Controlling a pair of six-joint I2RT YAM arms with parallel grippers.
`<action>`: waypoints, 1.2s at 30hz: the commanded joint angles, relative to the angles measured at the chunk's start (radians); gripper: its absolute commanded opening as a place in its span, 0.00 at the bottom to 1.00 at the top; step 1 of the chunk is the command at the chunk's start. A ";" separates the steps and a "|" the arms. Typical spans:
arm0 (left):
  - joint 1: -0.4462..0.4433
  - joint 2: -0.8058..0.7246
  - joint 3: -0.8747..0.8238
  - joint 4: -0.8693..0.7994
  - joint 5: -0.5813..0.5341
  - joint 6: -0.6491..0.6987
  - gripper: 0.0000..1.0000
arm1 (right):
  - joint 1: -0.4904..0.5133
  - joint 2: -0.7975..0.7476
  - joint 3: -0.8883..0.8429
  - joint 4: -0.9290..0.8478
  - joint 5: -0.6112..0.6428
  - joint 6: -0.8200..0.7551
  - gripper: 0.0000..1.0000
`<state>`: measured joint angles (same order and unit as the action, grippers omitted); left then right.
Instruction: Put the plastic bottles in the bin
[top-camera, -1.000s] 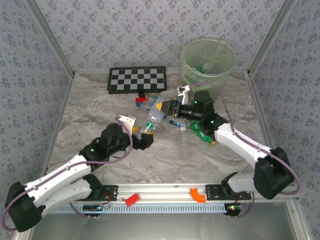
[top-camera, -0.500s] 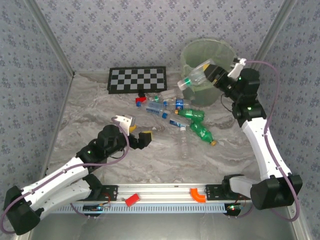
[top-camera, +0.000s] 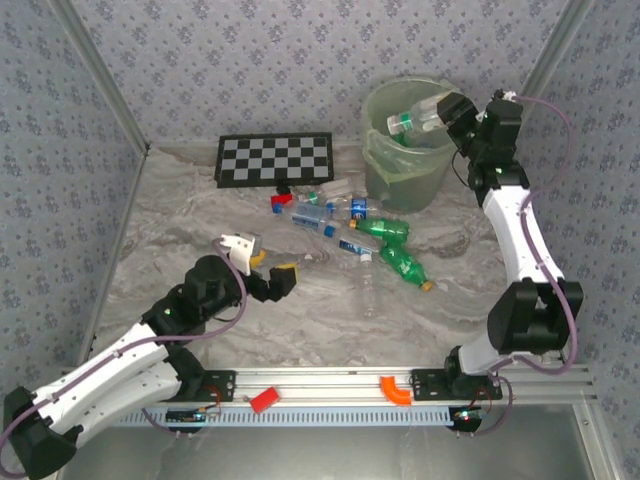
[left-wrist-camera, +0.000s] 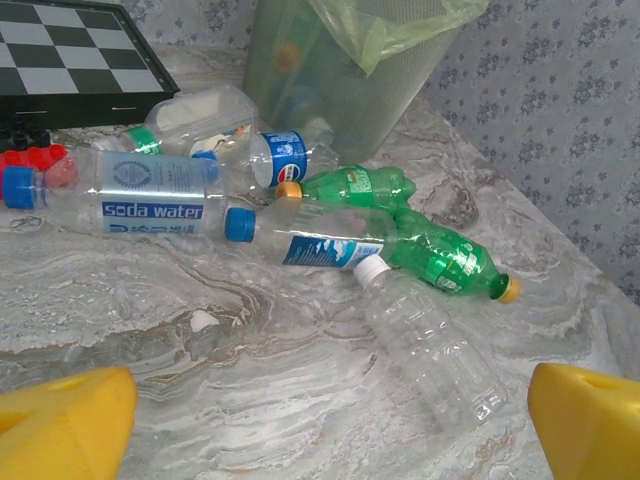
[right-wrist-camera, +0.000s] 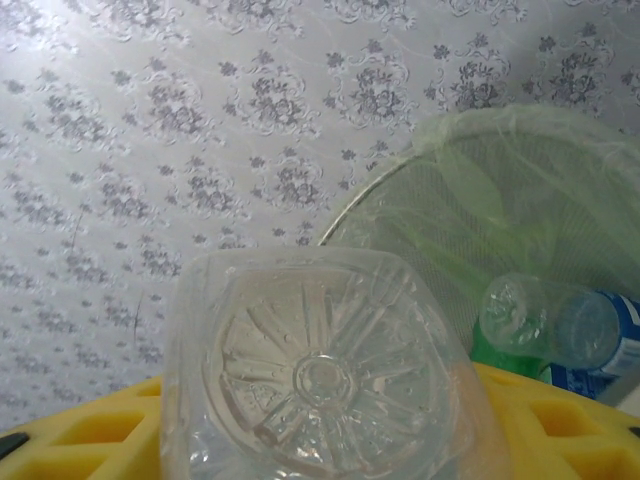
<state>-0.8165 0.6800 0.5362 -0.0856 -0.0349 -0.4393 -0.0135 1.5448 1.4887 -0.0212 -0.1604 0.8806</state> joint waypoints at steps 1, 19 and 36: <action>-0.003 -0.034 -0.002 -0.033 -0.023 -0.004 1.00 | 0.001 0.073 0.131 -0.023 0.010 0.052 0.73; -0.003 -0.055 -0.030 -0.042 -0.040 -0.021 1.00 | 0.030 -0.081 0.069 -0.076 0.028 -0.045 0.99; -0.006 0.153 -0.035 0.063 -0.019 -0.097 1.00 | 0.139 -0.491 -0.383 -0.114 0.059 -0.183 1.00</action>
<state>-0.8169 0.8062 0.4980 -0.0788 -0.0677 -0.5102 0.0982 1.0958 1.1709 -0.1009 -0.1253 0.7551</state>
